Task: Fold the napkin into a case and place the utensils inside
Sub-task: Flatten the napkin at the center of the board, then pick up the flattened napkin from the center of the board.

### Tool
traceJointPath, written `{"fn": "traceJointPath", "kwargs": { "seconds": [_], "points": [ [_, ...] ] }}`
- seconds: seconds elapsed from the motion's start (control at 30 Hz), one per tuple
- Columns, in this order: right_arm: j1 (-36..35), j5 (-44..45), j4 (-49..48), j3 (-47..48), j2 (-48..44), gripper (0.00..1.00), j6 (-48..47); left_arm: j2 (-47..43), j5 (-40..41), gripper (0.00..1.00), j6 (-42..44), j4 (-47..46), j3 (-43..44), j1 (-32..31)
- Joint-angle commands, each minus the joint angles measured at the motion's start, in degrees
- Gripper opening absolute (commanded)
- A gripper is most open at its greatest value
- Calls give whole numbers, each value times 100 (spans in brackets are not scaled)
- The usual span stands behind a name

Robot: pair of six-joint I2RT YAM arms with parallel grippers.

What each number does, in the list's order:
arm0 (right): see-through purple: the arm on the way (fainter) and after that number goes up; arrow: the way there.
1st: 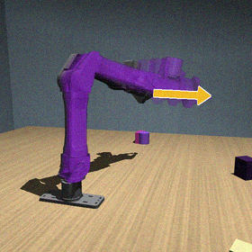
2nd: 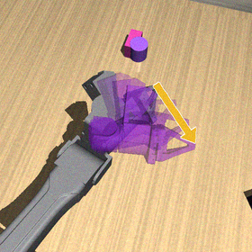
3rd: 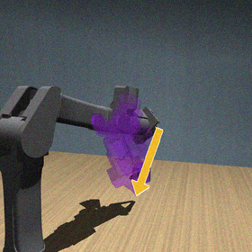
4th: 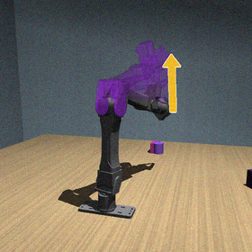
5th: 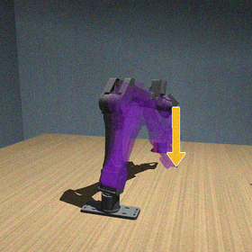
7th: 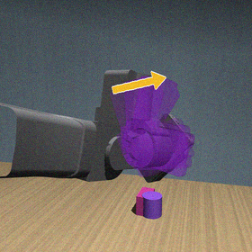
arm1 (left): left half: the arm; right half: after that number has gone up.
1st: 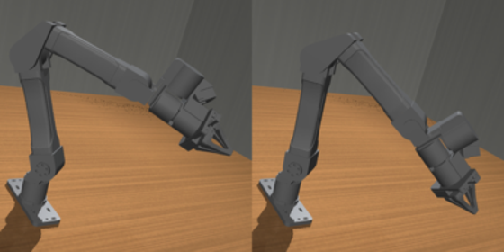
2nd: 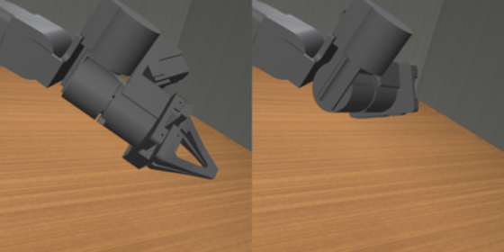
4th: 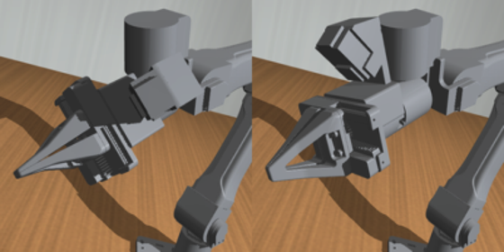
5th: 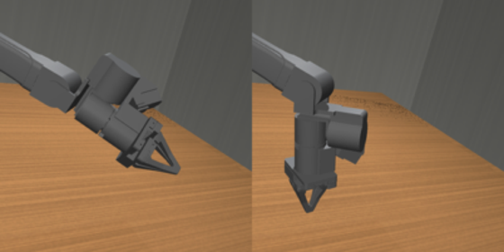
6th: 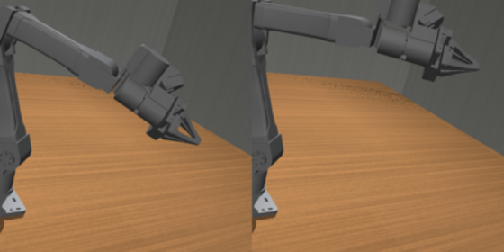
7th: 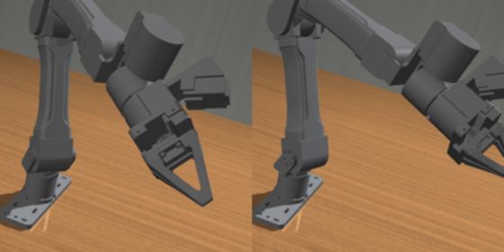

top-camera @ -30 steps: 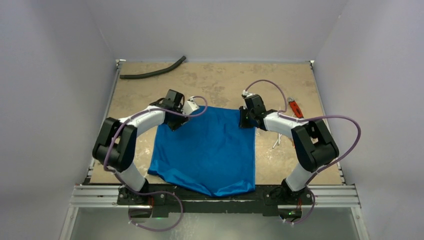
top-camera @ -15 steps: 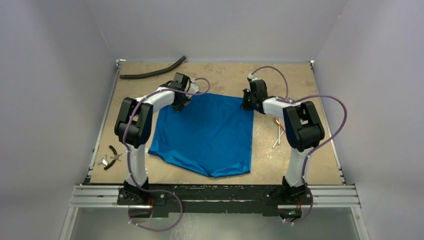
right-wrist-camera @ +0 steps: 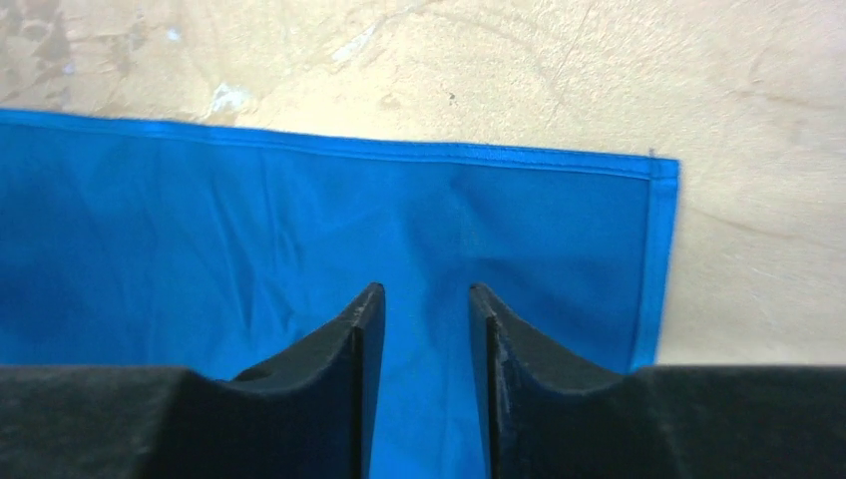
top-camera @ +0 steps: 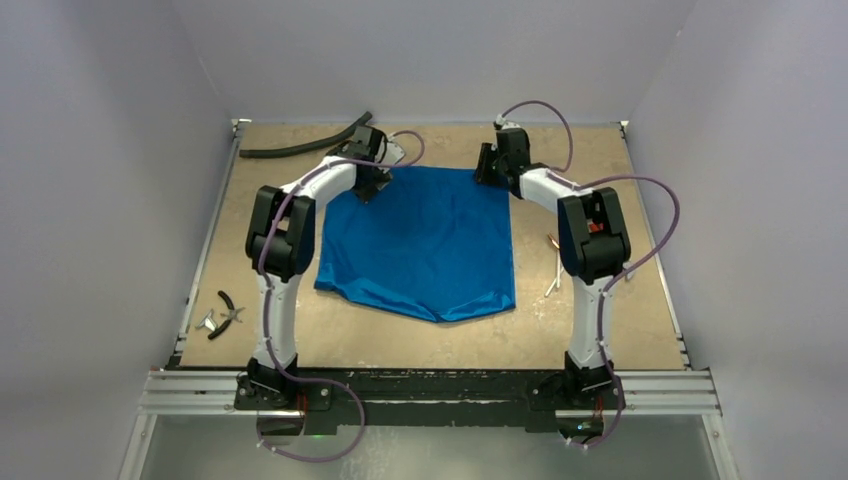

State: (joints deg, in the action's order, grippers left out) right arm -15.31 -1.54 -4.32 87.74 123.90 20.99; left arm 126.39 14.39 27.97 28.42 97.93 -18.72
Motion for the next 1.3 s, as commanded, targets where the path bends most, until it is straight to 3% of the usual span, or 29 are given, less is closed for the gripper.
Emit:
{"fn": "traceJointPath", "kwargs": {
  "seconds": [0.0, 0.03, 0.07, 0.23, 0.43, 0.6, 0.8, 1.27],
  "points": [
    [-28, 163, 0, -510, -1390, 47, -70, -641, -434, 69, -51, 628, 364, 70],
    [-44, 163, -78, -849, -1750, 53, -25, -879, -607, 79, 33, 822, 265, 70],
    [-64, 163, -132, -1217, -2067, 58, 12, -1176, -815, 82, 126, 1026, 102, 70],
    [-215, -208, 57, -3010, -3587, 64, 180, -2831, -1722, 83, 656, 1959, -1534, 69],
    [-349, -469, 381, -4597, -4754, 66, 359, -4347, -1677, 82, 493, 1511, -3967, 184],
    [-703, -538, 583, -5271, -5239, 67, 550, -4627, -1832, 80, 134, 1154, -4190, 585],
    [-868, -369, 859, -5330, -5415, 67, 709, -4479, -2155, 79, -27, 876, -4202, 651],
    [-1068, -374, 1103, -5349, -4959, 69, 987, -4232, -2127, 80, 185, 776, -4658, 722]
  ]
}}
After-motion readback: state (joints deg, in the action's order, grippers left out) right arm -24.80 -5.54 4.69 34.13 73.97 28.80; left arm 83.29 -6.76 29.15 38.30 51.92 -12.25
